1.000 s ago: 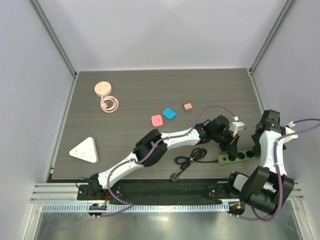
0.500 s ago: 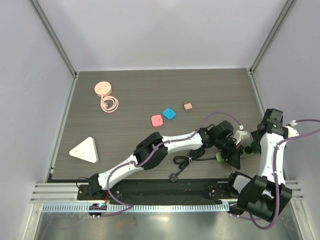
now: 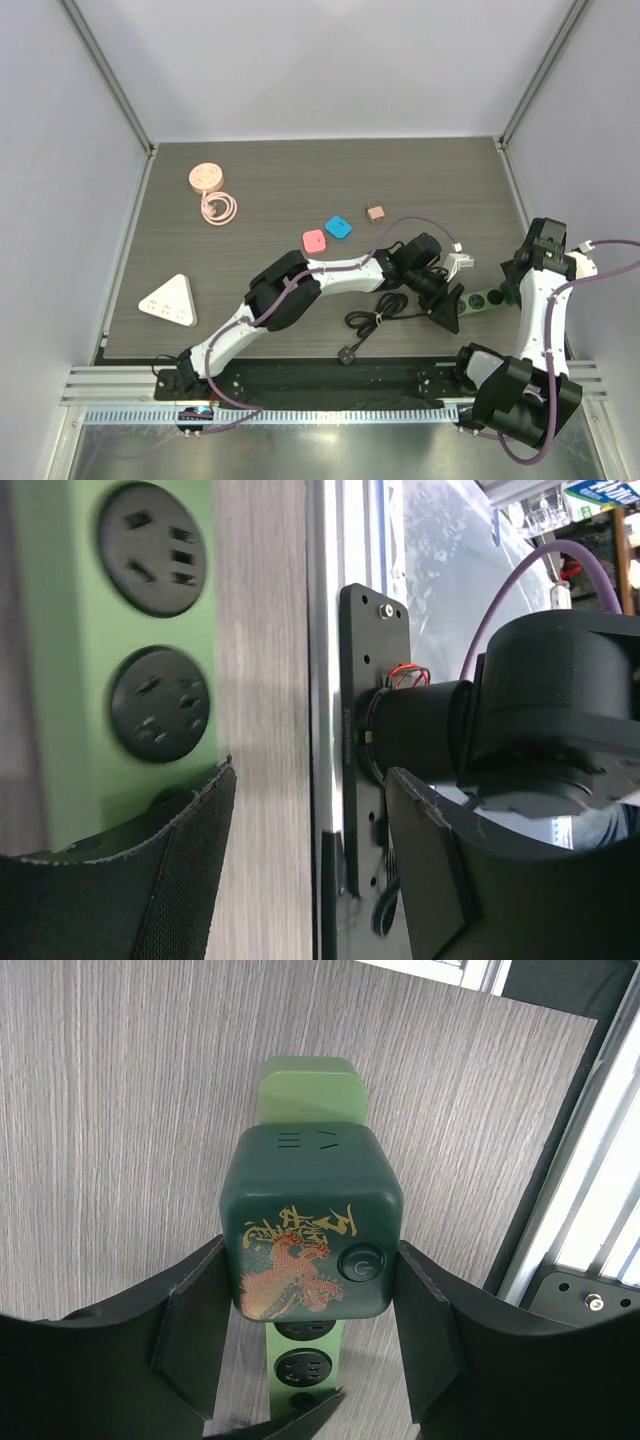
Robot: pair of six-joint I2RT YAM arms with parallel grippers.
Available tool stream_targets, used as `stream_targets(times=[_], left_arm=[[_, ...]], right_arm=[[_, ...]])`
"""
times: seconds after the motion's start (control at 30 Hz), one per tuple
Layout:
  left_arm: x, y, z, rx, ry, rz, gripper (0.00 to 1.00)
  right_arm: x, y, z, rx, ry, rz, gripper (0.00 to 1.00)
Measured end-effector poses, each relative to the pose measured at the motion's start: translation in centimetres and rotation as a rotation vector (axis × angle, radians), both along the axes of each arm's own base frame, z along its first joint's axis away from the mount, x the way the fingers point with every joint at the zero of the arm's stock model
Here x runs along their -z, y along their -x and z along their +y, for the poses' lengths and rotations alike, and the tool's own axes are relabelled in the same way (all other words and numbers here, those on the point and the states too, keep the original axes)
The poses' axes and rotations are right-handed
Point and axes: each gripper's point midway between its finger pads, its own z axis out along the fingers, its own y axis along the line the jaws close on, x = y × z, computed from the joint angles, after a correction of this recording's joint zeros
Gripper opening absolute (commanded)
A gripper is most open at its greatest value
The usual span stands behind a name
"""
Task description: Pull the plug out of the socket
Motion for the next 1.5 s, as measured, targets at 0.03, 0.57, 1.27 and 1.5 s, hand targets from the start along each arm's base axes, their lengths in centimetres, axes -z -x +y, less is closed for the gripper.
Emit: stream_targets(times=[0.03,0.57,1.27,1.5], left_arm=[[-0.2,-0.3,0.3,-0.004,-0.002,-0.008,0.64],[-1.2,-9.1,-2.2,-0.123,0.063,-0.141,0.72],[2.7,-3.0,-5.3,-0.083,0.001,0.076,0.33],[2.9,-2.7,-5.0,-0.099,-0.046,0.122,0.01]], right_arm=[[0.0,0.0,0.0,-0.001,0.001,-0.001,0.01],[0.2,0.3,1.2,-0.067,-0.002,0.026,0.01],[0.4,0.7,2.1,-0.084,-0.039,0.018,0.01],[0.3,1.1,2.3,-0.068,-0.040,0.014,0.01]])
